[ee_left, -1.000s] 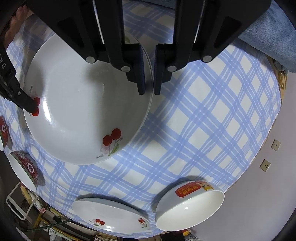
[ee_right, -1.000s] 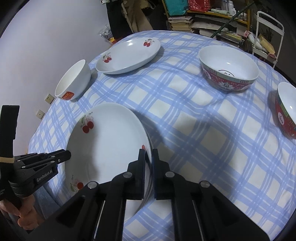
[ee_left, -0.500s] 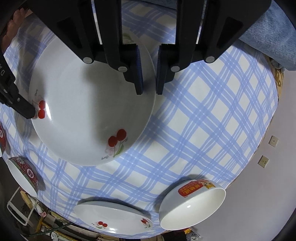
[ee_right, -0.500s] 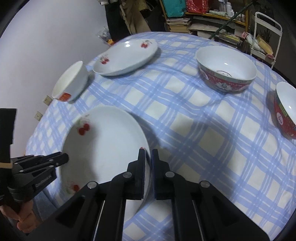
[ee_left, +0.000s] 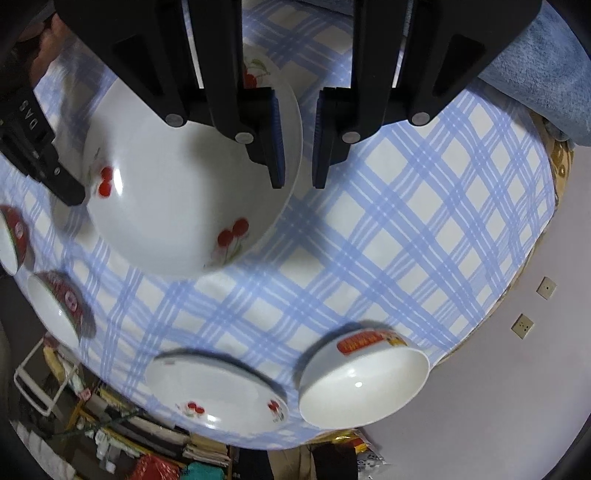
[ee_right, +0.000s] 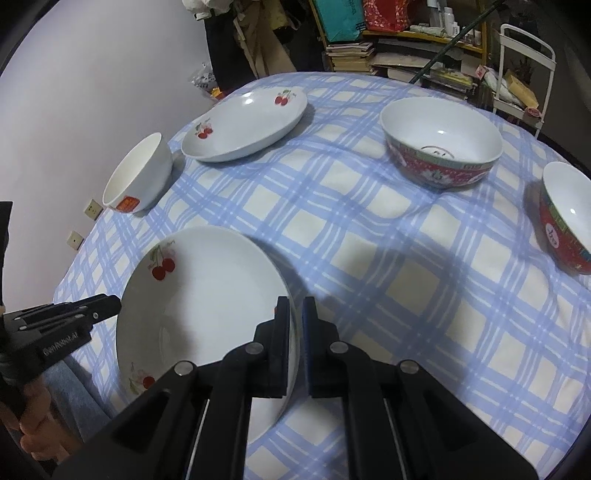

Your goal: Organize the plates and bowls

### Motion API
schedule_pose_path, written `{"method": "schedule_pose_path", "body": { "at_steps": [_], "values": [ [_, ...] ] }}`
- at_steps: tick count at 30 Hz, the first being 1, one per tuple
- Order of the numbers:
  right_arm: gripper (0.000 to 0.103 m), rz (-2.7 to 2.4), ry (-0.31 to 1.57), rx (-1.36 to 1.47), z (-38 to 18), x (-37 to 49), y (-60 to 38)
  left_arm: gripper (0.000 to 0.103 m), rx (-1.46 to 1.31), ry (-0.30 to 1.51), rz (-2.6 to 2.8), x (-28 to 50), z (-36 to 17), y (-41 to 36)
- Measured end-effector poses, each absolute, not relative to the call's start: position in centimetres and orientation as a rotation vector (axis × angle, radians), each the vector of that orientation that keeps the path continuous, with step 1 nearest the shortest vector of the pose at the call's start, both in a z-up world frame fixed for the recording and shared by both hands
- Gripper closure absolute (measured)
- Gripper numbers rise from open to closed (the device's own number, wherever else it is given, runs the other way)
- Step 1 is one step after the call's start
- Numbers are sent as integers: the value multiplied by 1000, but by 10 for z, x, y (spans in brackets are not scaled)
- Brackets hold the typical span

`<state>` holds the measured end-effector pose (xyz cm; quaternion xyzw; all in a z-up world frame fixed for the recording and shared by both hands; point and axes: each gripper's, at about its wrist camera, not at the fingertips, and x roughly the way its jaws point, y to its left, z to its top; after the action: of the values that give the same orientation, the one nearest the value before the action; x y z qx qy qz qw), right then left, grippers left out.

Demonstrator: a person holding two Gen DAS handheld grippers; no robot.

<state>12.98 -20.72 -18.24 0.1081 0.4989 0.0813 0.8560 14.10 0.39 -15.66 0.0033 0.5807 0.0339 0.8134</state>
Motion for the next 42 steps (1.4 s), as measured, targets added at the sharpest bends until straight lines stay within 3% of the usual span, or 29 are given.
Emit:
{"method": "schedule_pose_path", "body": {
  "at_steps": [9, 12, 14, 16, 19, 23, 30, 32, 42],
  "values": [
    [95, 169, 1004, 245, -160, 152, -207, 83, 17, 1189, 63, 187, -123, 18],
    [95, 191, 998, 293, -153, 167, -207, 74, 43, 1161, 54, 214, -107, 26],
    [94, 185, 990, 275, -149, 178, -203, 57, 71, 1127, 62, 229, -97, 30],
    [93, 169, 983, 258, -146, 192, -200, 56, 108, 1100, 55, 244, -90, 33],
    [78, 167, 984, 285, -146, 212, -201, 49, 170, 1077, 37, 268, -83, 36],
    [49, 133, 964, 283, -143, 237, -202, 25, 242, 1016, 40, 295, -78, 38],
    [9, 77, 915, 278, -136, 277, -209, 19, 268, 1018, -18, 338, -89, 34],
    [4, 60, 905, 257, -135, 290, -210, 19, 263, 1028, -38, 352, -95, 32],
    [4, 42, 960, 193, -146, 332, -217, 19, 176, 1096, -111, 398, -120, 21]
  ]
}}
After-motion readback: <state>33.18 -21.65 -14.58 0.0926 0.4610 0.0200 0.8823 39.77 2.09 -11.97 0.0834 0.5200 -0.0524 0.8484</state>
